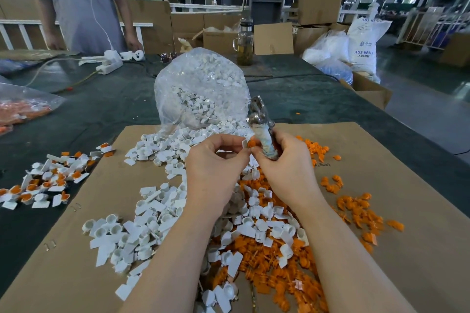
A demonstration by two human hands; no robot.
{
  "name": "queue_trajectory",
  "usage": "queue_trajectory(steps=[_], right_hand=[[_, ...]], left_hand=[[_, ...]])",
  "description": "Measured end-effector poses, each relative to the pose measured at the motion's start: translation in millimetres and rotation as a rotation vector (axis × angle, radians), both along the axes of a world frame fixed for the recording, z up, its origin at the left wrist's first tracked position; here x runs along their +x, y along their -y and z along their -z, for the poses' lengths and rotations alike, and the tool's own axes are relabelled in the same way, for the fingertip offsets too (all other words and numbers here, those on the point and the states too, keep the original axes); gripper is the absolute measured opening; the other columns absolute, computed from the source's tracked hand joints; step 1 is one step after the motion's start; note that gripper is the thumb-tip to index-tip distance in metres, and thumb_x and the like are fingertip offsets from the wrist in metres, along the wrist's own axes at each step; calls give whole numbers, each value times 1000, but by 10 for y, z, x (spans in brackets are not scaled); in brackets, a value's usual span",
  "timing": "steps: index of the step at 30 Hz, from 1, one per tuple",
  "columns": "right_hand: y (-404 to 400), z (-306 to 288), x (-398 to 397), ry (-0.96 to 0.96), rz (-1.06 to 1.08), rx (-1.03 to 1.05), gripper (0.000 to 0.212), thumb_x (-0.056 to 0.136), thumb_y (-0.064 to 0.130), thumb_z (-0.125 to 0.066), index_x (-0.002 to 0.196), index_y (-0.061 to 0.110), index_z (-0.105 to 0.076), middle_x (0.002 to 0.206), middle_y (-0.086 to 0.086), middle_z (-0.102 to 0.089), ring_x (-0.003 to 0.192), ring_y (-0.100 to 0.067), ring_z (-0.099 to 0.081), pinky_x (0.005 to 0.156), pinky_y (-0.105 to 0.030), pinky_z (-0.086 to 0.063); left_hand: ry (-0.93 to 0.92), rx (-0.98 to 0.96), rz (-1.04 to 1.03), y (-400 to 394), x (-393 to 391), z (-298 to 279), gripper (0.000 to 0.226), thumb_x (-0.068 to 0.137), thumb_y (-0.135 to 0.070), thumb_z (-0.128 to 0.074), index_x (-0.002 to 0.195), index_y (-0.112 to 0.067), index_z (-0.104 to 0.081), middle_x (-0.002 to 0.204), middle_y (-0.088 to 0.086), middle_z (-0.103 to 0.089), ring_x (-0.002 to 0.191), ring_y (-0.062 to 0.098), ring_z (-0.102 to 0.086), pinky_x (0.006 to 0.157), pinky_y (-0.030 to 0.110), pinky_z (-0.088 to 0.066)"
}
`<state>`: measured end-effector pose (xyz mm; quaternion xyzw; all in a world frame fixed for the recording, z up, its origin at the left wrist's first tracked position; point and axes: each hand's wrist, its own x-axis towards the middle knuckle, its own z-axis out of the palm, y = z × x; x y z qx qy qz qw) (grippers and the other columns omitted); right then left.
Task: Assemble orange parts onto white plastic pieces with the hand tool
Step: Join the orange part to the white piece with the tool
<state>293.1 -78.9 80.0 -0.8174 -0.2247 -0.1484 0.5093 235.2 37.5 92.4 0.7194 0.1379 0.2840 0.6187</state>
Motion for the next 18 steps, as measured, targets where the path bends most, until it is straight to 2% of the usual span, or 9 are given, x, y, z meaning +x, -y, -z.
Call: queue_trajectory(steps=[4,8,13,16,18], right_hand=[[6,-18,-9,-3,-29,-18,22,86,15,-70,106,20,-66,83,15,-65,77,3,-62,60,-10,-46],[9,-16,-7,-12,-52,-35,24,84,10,-67,107,18,-66,75,15,-61,67,5,-58,55,-11,-42],[17,-22,-2,-42,-77,15,19,88,17,-69,107,18,-67,83,11,-67,75,0,-63,61,-13,-49],[58,-43,4,-79,-108,21,19,88,17,-69,107,17,-67,82,12,-66,70,5,-61,59,-11,-46],[101,-55,4,-107,-131,-15,19,88,16,-68,106,19,-67,85,9,-68,75,-3,-64,61,-18,-51]], left_hand=[[2,-8,-14,-8,8,7,13,78,-12,-81,80,-23,-74,71,-16,-72,58,-4,-63,54,8,-47],[-3,-21,-35,-9,10,5,13,74,-22,-85,80,-24,-74,72,-14,-72,59,-3,-62,54,9,-48],[1,-53,-46,-33,12,18,10,80,-20,-82,80,-23,-72,76,-5,-74,74,15,-71,64,20,-56],[26,-95,-44,-48,15,14,11,81,-17,-80,80,-23,-71,75,-6,-75,73,10,-73,64,19,-54],[47,-153,-32,-67,19,14,10,82,-14,-79,82,-20,-71,74,-6,-75,73,10,-74,70,22,-55]])
